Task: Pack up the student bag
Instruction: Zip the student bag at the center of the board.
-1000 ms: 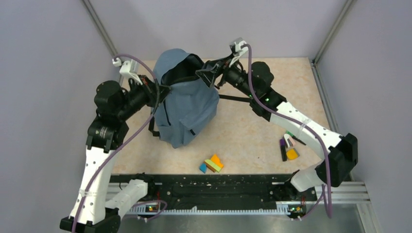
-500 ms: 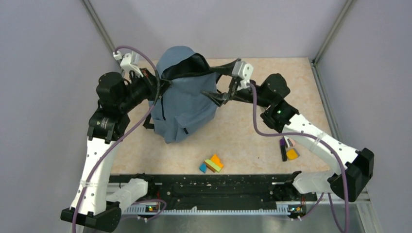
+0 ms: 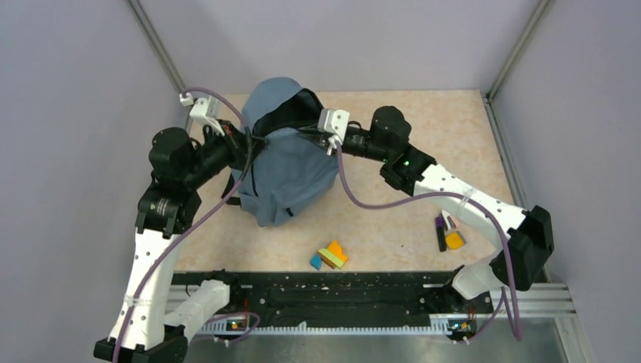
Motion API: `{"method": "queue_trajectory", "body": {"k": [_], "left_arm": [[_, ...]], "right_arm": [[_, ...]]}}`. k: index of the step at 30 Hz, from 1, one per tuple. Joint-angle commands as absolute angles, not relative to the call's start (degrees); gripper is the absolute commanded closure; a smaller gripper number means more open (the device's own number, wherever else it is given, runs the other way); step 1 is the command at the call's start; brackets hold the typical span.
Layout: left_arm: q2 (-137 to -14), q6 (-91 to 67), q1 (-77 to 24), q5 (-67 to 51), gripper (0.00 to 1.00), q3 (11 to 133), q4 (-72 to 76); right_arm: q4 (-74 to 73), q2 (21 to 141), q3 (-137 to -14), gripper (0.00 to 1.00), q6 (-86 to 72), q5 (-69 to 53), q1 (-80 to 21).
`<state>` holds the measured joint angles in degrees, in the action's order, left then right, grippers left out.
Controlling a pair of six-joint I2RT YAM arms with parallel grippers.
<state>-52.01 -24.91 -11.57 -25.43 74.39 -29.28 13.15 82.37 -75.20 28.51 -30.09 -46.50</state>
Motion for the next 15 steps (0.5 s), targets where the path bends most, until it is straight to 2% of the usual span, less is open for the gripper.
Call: {"method": "queue_trajectory", "body": {"k": [1,4,5,10,15], "left_arm": [[-46.49,-16.49,-11.43,-27.24,0.83,72.88,-16.51],[-42.19,-10.07,-11.43,-17.66,0.34,69.08,-18.09],[-40.73,-8.59,-11.43,-14.09,0.29,68.02,-18.82],[-32.38,-4.72,-11.43,-6.02,0.16,61.15,-18.33],[-29.04,-4.68,-11.43,-9.06,0.14,57.22,-21.13]], "right_arm": [[13.58,84.72,-80.80,1.00,25.41,-22.49,-46.88],[14.35,86.05,-82.55,1.00,22.33,-14.44,-46.88],[14.52,86.58,-83.21,1.00,21.40,-11.06,-46.88],[11.80,89.46,-88.14,1.00,18.42,-7.65,-45.87],[10.44,91.96,-91.50,1.00,16.47,-7.95,-45.62]]}}
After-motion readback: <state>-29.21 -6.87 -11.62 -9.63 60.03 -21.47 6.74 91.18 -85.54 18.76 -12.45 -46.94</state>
